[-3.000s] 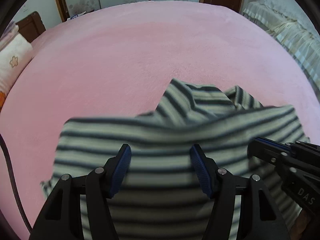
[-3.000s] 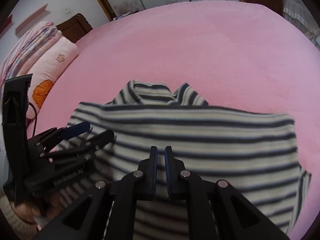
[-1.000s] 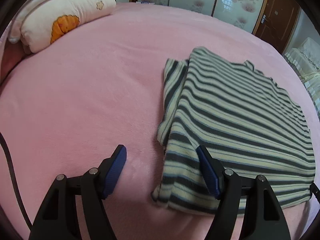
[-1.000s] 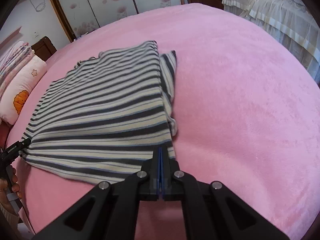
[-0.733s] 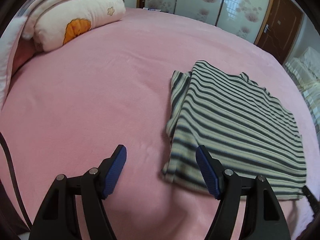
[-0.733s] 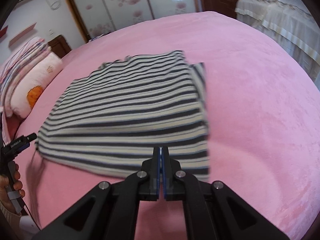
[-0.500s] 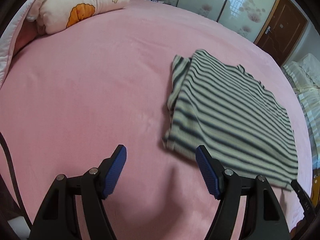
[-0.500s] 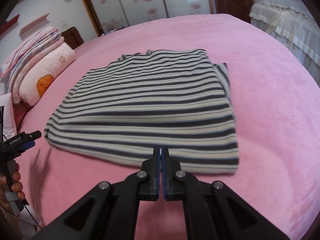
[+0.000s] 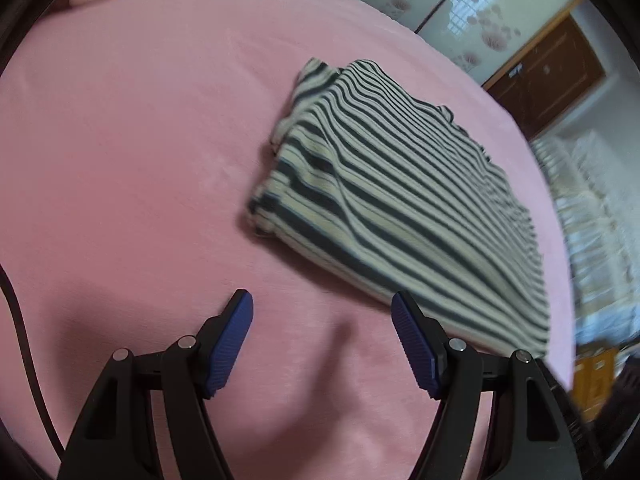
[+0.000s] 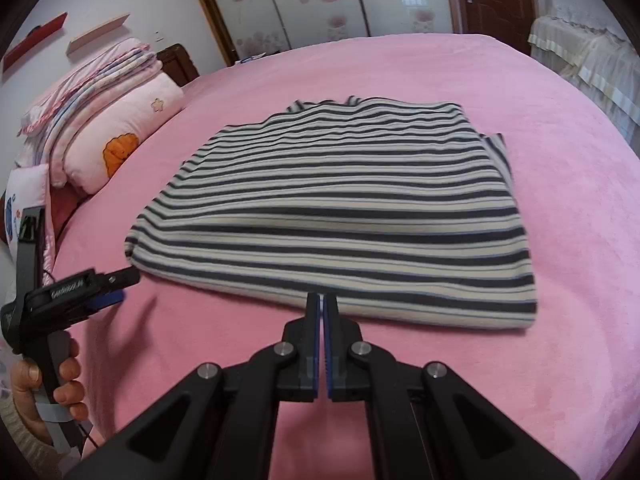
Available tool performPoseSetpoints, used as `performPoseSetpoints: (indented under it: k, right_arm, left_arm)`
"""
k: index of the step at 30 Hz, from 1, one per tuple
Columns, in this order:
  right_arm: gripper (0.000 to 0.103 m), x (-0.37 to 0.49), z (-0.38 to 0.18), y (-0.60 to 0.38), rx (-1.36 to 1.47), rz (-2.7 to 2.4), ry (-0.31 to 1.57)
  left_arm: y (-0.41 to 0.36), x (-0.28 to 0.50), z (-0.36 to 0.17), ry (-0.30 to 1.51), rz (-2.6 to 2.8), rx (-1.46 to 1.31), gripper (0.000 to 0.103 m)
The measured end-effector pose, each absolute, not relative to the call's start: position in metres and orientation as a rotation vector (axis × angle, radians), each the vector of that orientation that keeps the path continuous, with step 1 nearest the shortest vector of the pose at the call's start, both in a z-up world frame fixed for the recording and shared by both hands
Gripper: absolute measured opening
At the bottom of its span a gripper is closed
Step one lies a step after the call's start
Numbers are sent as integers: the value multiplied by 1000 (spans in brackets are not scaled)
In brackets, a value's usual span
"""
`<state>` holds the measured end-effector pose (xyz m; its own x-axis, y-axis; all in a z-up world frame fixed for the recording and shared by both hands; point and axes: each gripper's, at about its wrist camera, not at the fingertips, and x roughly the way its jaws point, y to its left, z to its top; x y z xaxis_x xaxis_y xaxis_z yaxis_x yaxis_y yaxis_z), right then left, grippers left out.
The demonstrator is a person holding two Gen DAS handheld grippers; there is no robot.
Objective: Fold small clothes
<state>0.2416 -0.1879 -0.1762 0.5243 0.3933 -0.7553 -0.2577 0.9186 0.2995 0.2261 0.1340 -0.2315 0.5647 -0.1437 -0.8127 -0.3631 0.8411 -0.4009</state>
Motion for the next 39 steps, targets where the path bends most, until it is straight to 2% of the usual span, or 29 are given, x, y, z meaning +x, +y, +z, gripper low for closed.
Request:
performPoseSetpoints:
  k: [10,18,27,33,37,39]
  right_arm:
    - [1,249,-181,-169,136,411,942]
    - [1,266,-183,-159,121,412,918]
    - [0,324,-176,-144,109,380,869]
    - [0,384,-182,-128,140,345,900]
    - [0,407,-196,-115,149,346,957]
    - [1,414,-208,-108,133,337,1010]
  left_arm:
    - [142,260,-256,890,69,-783,68]
    - [140,296,-272,804,47,-842,68]
    - [147,325,-273,728,51,-891,67]
    - [149,332,-267,711,72,-889,46]
    - [149,333,-262,723,83,-836,26]
    - [144,335,-258,723,87,-784,20]
